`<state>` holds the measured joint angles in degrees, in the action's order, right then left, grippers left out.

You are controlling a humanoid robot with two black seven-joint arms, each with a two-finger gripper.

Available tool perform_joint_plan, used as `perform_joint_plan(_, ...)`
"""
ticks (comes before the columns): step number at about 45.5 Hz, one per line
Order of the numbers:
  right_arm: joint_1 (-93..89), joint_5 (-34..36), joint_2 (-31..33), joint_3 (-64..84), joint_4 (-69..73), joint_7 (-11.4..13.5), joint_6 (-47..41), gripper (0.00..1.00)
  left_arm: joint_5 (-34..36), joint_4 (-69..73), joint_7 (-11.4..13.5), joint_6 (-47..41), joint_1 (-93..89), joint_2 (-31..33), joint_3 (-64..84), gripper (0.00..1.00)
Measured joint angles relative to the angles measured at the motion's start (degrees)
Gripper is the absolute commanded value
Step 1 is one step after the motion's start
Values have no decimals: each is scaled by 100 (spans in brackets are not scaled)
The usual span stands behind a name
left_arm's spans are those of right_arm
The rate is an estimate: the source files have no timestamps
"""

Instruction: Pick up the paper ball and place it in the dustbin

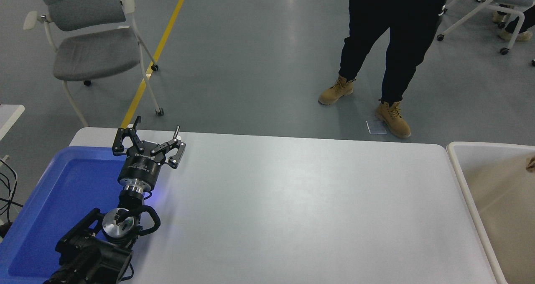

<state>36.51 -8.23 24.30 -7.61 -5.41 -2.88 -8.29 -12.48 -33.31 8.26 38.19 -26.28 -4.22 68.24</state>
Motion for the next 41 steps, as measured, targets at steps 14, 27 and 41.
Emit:
perform_joint_plan(14, -428, 275, -360, -312, -113, -2, 203, 0, -2, 0, 0, -4, 1, 0, 4, 99)
perform_joint_plan(27, -542, 403, -454, -392, -134, -2, 293, 100, -7, 0, 0, -4, 0, 0, 4, 99)
perform_joint_plan(41, -497, 435, -469, -387, -136, 0, 294, 100, -8, 0, 0, -4, 1, 0, 5, 99)
